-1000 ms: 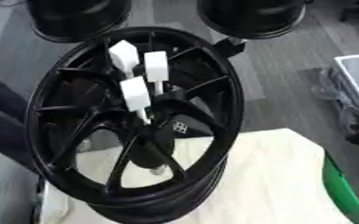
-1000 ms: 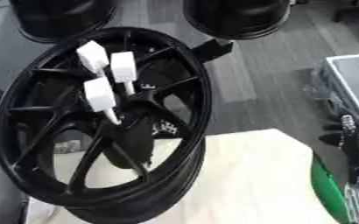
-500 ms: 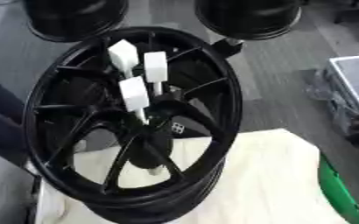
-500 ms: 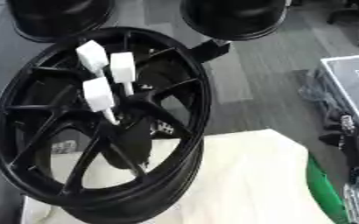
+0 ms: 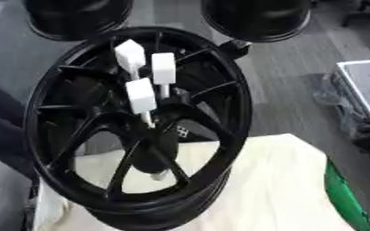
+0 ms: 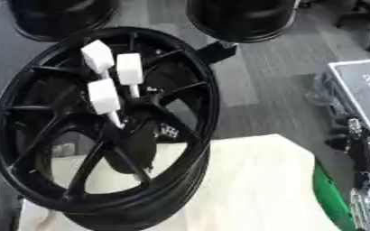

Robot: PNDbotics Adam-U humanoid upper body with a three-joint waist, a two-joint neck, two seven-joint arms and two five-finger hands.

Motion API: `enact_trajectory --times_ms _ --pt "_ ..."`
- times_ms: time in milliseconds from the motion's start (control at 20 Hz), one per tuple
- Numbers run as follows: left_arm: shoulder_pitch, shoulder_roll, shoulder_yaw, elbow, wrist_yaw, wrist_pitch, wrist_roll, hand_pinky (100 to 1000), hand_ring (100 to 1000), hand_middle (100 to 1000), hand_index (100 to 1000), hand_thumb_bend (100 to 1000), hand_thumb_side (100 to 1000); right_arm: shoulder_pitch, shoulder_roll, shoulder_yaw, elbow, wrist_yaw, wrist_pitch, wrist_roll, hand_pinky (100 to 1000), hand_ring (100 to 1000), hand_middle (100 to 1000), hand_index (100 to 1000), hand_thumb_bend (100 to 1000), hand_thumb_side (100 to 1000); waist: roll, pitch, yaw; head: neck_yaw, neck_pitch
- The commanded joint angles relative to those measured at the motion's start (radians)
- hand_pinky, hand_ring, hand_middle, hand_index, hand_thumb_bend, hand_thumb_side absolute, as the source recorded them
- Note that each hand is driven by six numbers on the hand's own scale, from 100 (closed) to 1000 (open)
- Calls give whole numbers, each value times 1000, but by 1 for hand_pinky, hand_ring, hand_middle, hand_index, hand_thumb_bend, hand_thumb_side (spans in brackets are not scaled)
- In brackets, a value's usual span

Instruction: Pull the pin out of the wheel hub.

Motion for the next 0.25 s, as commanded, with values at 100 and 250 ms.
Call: enact_trajectory --times_ms 100,250 --pt "24 -216 104 -194 44 188 59 416 333 664 780 898 543 -11 -1 -9 -19 -6 -2 -4 670 536 584 752 100 959 -10 -5 2 3 -2" --pt "-4 -376 159 -245 15 328 112 431 345 641 771 866 548 -9 3 -10 -18 -9 -2 -6 670 536 584 752 100 957 -21 -4 11 0 -2"
